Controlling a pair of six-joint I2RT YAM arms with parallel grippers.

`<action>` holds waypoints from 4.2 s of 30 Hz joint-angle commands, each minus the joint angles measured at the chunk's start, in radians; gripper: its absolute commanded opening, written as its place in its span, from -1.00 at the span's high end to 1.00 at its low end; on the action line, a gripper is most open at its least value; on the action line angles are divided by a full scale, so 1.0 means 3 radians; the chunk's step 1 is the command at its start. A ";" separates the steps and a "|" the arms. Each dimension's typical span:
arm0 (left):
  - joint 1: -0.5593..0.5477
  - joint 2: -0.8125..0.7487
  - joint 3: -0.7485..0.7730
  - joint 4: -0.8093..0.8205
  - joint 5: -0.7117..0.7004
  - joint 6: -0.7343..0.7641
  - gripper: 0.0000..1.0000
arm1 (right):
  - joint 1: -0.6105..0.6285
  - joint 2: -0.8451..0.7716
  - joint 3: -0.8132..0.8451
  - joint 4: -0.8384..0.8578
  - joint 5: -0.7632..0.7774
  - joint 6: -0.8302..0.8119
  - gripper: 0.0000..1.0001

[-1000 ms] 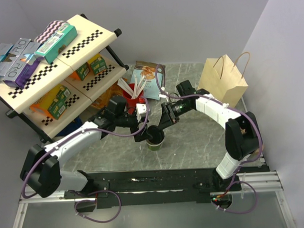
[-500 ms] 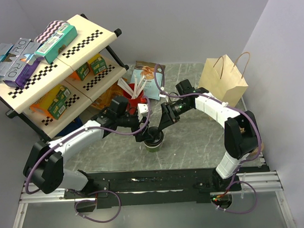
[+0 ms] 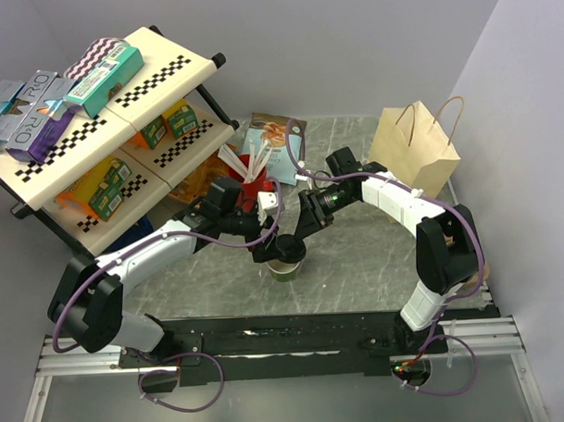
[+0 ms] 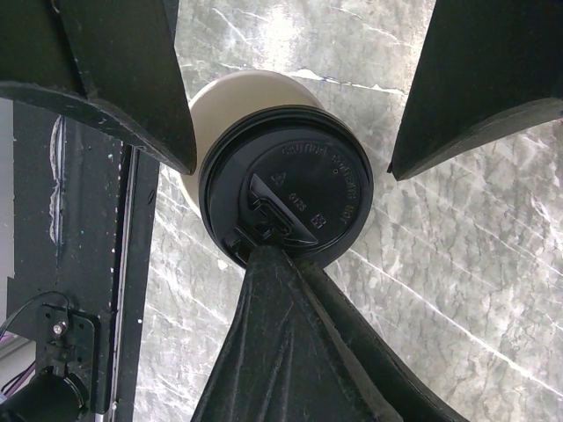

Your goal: Pack the takeout coffee

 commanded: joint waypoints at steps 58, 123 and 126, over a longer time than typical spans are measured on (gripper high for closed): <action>-0.0018 -0.0044 0.0003 0.0129 0.0135 -0.0035 -0.95 | -0.0101 0.0165 0.0080 0.0072 -0.0029 -0.0022 -0.15; -0.0018 -0.0217 -0.0192 -0.0034 0.0155 0.0016 -0.94 | 0.0303 -0.0311 -0.0022 -0.0138 0.0227 -0.0186 -0.07; -0.0018 -0.0202 -0.0181 -0.0034 0.0186 0.0017 -0.94 | 0.0323 -0.0321 -0.0017 -0.0148 0.0242 -0.0191 -0.07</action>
